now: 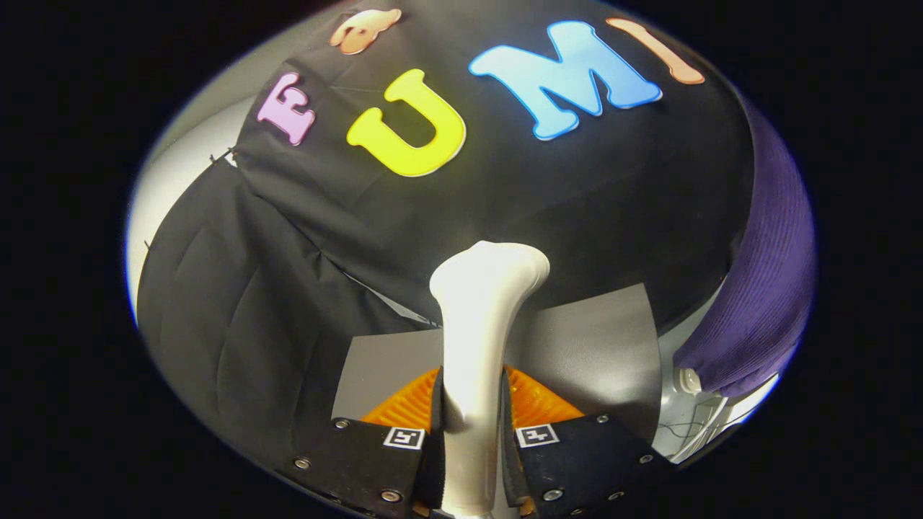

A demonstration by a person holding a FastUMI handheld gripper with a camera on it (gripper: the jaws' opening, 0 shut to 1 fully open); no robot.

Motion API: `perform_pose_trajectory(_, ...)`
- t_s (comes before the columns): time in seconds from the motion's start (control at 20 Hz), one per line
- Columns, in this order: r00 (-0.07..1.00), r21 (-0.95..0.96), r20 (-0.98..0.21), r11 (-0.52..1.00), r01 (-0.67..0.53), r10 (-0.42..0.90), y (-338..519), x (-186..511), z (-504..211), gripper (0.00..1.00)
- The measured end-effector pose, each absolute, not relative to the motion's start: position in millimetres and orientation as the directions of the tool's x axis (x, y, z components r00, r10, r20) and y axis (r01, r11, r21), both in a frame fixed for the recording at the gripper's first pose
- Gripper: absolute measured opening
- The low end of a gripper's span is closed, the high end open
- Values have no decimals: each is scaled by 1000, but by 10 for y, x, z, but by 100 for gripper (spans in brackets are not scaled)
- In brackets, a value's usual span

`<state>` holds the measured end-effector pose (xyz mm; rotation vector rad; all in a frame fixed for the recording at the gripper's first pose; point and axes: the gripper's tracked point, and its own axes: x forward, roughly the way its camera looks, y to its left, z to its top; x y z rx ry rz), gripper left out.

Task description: Iron the clothes twice with a garment steamer, once on the left side and once on the right side.

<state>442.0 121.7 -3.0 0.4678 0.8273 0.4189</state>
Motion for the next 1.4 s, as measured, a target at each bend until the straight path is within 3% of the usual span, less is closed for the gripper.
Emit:
perform_pose_trajectory(0.45,747,477,-456,842,-254,484,814,3625,596,32)
perform_pose_trajectory(1.1,806,467,-346,833,-295,479,134,2092,729,31)
perform_pose_trajectory(1.4,856,488,-275,831,-267,437,-232,1792,951,31)
